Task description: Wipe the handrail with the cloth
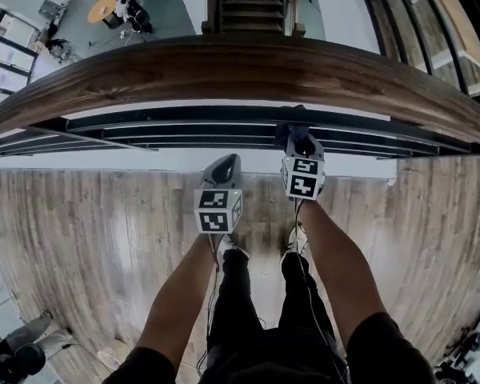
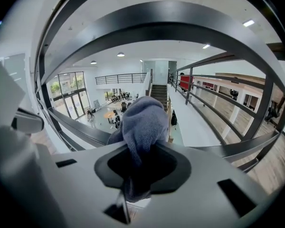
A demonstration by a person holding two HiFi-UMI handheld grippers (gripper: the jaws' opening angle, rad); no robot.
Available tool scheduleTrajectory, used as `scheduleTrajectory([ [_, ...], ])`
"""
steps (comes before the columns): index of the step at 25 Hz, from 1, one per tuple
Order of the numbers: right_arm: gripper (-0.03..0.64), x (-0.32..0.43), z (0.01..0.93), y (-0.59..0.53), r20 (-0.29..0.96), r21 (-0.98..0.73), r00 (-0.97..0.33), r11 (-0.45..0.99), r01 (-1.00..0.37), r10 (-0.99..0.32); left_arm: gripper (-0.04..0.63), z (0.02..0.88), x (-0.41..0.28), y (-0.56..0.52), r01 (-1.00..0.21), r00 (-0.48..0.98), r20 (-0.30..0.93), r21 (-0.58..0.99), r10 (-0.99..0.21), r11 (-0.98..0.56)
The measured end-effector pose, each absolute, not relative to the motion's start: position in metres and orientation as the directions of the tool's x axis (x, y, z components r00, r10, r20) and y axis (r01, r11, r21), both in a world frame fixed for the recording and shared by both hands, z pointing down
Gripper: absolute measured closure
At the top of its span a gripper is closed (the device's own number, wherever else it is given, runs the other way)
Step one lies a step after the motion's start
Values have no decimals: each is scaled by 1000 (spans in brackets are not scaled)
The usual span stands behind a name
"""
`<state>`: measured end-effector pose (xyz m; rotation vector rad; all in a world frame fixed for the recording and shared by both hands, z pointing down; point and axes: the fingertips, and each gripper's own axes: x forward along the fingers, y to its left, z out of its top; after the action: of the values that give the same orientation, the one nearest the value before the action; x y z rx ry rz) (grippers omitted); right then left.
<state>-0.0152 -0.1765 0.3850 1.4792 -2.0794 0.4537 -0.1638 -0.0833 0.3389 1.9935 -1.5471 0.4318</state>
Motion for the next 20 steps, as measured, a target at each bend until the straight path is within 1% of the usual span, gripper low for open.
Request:
scheduleTrajectory([
  [10,541,96,384,-183,591,47,-216,300,-953,-777,592,344,-60,-103,-938,343,583,250,-737,-239],
  [15,541,151,383,-195,594,64,-176,264,-962,-785,592,349,-11,-119,-928,372,589,252,-717,-275],
  [20,541,222,392,-203,616,67,-123,208,-976,-778,592,356,47,-131,-914,406,603,250,-687,-320],
])
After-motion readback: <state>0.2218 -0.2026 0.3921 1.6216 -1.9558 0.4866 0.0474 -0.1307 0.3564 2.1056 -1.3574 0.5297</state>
